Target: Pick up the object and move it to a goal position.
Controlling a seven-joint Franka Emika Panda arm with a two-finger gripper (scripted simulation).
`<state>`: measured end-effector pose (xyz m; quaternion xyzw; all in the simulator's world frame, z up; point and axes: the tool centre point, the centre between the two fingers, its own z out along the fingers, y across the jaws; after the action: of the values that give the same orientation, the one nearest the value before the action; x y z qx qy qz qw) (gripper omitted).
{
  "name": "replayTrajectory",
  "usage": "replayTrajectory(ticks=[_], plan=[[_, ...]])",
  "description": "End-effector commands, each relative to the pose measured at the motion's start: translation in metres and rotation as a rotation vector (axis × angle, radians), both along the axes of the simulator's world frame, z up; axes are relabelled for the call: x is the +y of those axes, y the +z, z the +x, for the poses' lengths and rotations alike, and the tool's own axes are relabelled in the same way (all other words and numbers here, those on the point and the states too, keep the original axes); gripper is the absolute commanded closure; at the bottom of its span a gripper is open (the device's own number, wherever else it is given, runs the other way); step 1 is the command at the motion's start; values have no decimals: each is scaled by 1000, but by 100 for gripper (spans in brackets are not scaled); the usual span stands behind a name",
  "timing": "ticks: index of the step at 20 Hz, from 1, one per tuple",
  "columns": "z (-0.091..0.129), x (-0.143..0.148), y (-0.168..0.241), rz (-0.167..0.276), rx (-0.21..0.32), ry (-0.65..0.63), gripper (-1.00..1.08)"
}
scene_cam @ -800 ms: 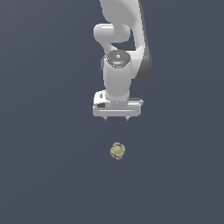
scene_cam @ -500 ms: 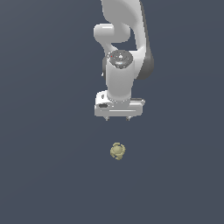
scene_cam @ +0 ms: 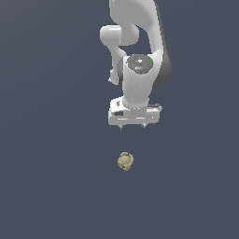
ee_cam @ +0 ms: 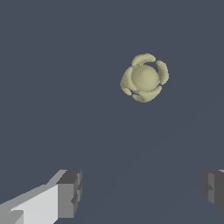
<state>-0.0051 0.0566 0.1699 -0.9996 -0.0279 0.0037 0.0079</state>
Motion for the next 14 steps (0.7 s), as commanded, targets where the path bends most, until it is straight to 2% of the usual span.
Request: replayTrajectory(ticks=[1, 7, 14], plan=[[1, -1, -1, 0, 0, -8, -92], [13, -3, -7, 1, 1, -64, -92], [40, -9, -23, 1, 2, -199, -92]])
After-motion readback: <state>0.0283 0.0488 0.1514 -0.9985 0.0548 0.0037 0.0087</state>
